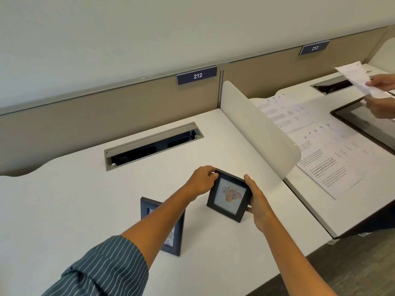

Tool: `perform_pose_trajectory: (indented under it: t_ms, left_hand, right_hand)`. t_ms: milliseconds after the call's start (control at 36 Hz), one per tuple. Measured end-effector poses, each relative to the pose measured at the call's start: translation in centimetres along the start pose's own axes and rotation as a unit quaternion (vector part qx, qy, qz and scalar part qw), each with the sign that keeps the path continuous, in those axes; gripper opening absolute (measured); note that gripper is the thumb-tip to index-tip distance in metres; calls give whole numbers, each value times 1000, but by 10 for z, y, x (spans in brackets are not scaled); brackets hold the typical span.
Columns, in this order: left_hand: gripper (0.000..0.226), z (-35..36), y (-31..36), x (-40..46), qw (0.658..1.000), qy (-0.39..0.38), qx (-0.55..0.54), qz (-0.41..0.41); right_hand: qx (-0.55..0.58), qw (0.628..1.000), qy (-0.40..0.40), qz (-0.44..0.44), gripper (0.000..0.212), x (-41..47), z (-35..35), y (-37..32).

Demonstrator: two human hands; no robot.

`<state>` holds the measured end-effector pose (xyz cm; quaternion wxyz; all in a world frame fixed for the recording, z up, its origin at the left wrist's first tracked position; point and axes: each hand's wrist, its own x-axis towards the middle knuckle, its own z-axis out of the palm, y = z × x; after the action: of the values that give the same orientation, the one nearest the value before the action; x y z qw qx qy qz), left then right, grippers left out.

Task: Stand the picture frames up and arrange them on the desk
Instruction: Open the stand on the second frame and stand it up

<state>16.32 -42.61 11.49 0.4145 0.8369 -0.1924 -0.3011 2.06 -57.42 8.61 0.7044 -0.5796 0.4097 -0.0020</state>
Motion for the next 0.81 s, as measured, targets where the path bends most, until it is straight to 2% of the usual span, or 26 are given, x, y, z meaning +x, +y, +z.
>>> perform_pose_trajectory:
  t_ms: [194, 306, 389, 472, 611, 694, 806]
  left_hand:
    - [45, 1, 1, -15, 999, 31, -3, -7]
    - [48, -1, -1, -23, 999, 41, 10, 13]
    - [50, -5, -3, -30, 997, 47, 37, 40]
    - [57, -12, -6, -37, 994, 53, 67, 71]
    - [74, -27, -10, -49, 979, 71, 157, 110]
    - [80, -41, -14, -59, 952, 112, 251, 133]
    - [87, -60, -25, -76, 924, 161, 321, 132]
  right_hand:
    - [-63, 998, 17, -8, 69, -6, -7, -8]
    - [-109, 993, 35, -21, 75, -7, -10, -9]
    - [-181, 981, 62, -42, 88, -9, -11, -8]
    - [-279, 947, 130, -88, 95, -12, -13, -4]
    - [-408, 846, 242, -244, 77, -27, -6, 0]
    - [-439, 806, 239, -317, 73, -36, 4, -4]
    - [-463, 771, 211, -382, 71, -49, 23, -9]
